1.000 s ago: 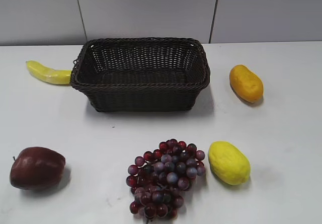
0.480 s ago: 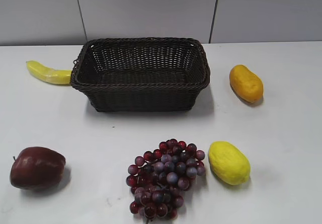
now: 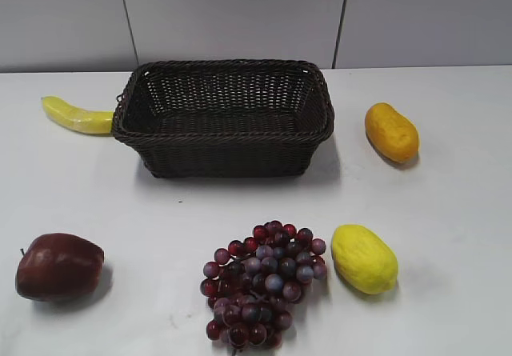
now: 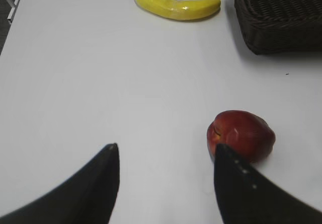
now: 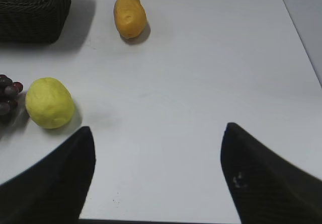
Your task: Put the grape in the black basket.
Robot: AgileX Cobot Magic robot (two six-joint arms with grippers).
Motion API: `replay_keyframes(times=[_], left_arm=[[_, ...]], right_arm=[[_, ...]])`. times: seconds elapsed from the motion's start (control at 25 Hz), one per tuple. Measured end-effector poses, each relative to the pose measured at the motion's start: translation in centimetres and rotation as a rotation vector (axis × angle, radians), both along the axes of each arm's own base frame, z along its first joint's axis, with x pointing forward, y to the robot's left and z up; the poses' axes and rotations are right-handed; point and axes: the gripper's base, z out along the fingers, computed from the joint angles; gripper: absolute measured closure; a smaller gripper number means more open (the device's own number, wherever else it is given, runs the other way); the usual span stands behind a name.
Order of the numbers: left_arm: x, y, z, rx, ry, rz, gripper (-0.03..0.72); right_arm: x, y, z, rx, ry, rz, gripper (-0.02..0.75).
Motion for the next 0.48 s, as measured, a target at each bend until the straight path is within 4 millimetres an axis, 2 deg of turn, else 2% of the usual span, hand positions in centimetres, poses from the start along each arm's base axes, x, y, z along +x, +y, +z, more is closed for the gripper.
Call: replay_keyframes(times=[0.32, 0.48], left_arm=[[5.0, -0.6, 2.3, -0.016, 0.111, -0.026, 0.137], [7.9, -1.3, 2.9, -0.045, 0.195, -0.092, 0.137]], right_arm=[[0.0, 0.0, 0.0, -0.001, 0.000, 0.001, 0.148], [0.0, 0.0, 0.0, -0.001, 0.000, 0.001, 0.148]])
